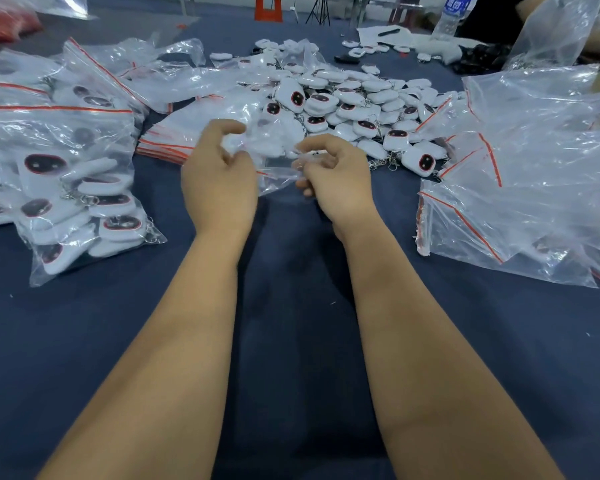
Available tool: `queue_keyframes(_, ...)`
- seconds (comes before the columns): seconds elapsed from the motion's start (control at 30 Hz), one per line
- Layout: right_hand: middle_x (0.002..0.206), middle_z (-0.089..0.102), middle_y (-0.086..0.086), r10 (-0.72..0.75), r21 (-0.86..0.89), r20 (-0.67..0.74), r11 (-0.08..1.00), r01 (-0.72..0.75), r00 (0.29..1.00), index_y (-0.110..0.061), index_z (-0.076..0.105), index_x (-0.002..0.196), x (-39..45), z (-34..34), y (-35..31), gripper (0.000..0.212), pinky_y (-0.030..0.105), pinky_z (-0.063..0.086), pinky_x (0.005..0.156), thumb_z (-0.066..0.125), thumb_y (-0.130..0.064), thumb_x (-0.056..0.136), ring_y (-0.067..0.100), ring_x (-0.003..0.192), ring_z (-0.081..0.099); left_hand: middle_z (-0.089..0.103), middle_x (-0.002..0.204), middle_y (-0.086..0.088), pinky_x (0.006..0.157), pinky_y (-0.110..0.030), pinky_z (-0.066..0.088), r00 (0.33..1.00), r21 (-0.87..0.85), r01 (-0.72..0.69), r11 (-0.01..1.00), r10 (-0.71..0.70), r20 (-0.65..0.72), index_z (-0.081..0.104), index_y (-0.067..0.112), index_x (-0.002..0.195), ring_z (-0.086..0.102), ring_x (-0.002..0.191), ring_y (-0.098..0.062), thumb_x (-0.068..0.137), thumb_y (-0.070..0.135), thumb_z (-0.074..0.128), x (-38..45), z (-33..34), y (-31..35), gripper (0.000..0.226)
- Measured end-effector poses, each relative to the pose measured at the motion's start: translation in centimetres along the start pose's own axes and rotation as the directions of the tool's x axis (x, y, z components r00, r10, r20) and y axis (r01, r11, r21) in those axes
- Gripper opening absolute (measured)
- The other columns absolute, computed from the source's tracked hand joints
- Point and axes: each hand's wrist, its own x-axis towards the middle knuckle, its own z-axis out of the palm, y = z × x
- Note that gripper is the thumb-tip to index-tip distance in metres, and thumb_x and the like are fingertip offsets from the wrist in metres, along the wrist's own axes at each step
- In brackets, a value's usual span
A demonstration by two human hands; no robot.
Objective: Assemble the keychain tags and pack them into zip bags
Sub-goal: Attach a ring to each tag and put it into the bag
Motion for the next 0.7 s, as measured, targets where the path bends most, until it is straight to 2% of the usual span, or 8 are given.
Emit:
queue_keyframes(0.1, 0.092, 0.071, 0.009, -0.018, -0.026, -0.004, 0.999, 0.018, 1.000, -0.025, 0.066, 0.078, 0.2, -0.5, -0.2, 0.032, 0.016, 0.046, 0.056, 0.056, 0.004, 0.088, 0.009, 0.064, 0.061, 0.046, 0.051, 0.014, 0.051, -0.016, 0.033, 0.998, -0.033, 0.030, 0.999, -0.032, -0.062, 0.068, 0.037, 0.091, 0.042, 0.050, -0.005, 0.076, 0.009, 0.042, -0.1, -0.1, 0.0, 0.041)
queue_keyframes(0.2, 0.095, 0.069, -0.001, -0.018, -0.026, 0.028, 0.999, 0.019, 0.999, -0.028, 0.070, 0.091, 0.1, -1.2, -0.3, 0.017, 0.013, 0.047, 0.063, 0.065, -0.013, 0.085, 0.008, 0.082, 0.061, 0.056, 0.062, 0.015, 0.055, -0.016, 0.032, 0.997, -0.012, -0.006, 1.000, 0.006, -0.072, 0.073, 0.031, 0.093, 0.045, 0.055, -0.004, 0.078, 0.015, 0.040, -0.1, -0.4, 0.2, 0.039)
queue_keyframes(0.37, 0.112, 0.064, -0.008, -0.032, -0.024, 0.141, 0.999, 0.036, 0.990, -0.027, 0.067, 0.111, -0.3, -1.2, -0.4, 0.037, 0.010, 0.045, 0.079, 0.063, -0.033, 0.075, -0.004, 0.101, 0.059, 0.037, 0.088, 0.012, 0.067, 0.001, 0.030, 0.950, 0.005, -0.127, 0.992, 0.123, -0.288, 0.073, 0.018, 0.092, 0.046, 0.076, 0.013, 0.083, 0.008, 0.036, -0.2, -0.6, 0.7, 0.040)
queue_keyframes(0.47, 0.114, 0.063, -0.011, -0.054, -0.033, 0.153, 0.998, 0.059, 0.987, -0.027, 0.067, 0.115, -0.4, -1.3, -0.3, 0.028, 0.006, 0.042, 0.079, 0.064, -0.033, 0.088, -0.009, 0.100, 0.057, 0.031, 0.098, 0.004, 0.082, 0.000, 0.032, 0.896, -0.019, -0.155, 0.988, 0.132, -0.423, 0.072, 0.005, 0.094, 0.044, 0.088, -0.004, 0.079, -0.004, 0.030, 0.3, -1.1, 0.7, 0.045)
queue_keyframes(0.53, 0.124, 0.060, -0.007, -0.062, -0.257, 0.070, 0.963, 0.078, 0.996, -0.025, 0.063, 0.122, 0.0, -1.5, 0.0, 0.030, 0.017, 0.043, 0.092, 0.062, -0.033, 0.092, 0.003, 0.115, 0.054, 0.030, 0.103, -0.001, 0.088, -0.005, 0.033, 0.864, 0.020, -0.158, 0.987, 0.148, -0.482, 0.072, 0.004, 0.098, 0.043, 0.094, -0.013, 0.075, -0.008, 0.028, 0.6, -1.5, 0.7, 0.051)
queue_keyframes(0.6, 0.137, 0.052, 0.000, -0.104, -0.635, 0.009, 0.768, 0.086, 0.995, -0.022, 0.053, 0.136, 0.7, -1.7, 0.5, 0.042, 0.033, 0.034, 0.109, 0.056, -0.031, 0.095, 0.018, 0.130, 0.043, 0.031, 0.107, -0.004, 0.086, -0.004, 0.031, 0.867, 0.099, -0.169, 0.981, 0.196, -0.458, 0.070, 0.007, 0.104, 0.042, 0.099, -0.015, 0.071, -0.009, 0.028, 0.5, -1.6, 0.8, 0.056)
queue_keyframes(0.67, 0.149, 0.039, 0.006, -0.067, -0.820, -0.017, 0.572, 0.025, 0.998, -0.022, 0.038, 0.148, 1.0, -1.8, 0.8, 0.054, 0.040, 0.021, 0.116, 0.049, -0.027, 0.095, 0.026, 0.141, 0.028, 0.033, 0.113, -0.004, 0.077, -0.005, 0.031, 0.940, 0.172, -0.146, 0.974, 0.191, -0.284, 0.064, 0.014, 0.116, 0.044, 0.103, -0.017, 0.074, -0.007, 0.033, 0.2, -1.2, 0.6, 0.056)
queue_keyframes(0.7, 0.153, 0.034, 0.008, -0.029, -0.844, -0.027, 0.536, -0.007, 0.999, -0.022, 0.032, 0.151, 1.1, -1.8, 1.0, 0.059, 0.043, 0.016, 0.118, 0.048, -0.025, 0.094, 0.027, 0.144, 0.022, 0.037, 0.116, -0.004, 0.076, -0.010, 0.032, 0.976, 0.204, -0.123, 0.971, 0.156, -0.154, 0.059, 0.017, 0.123, 0.047, 0.104, -0.018, 0.079, -0.004, 0.038, 0.2, -0.8, 0.3, 0.054)
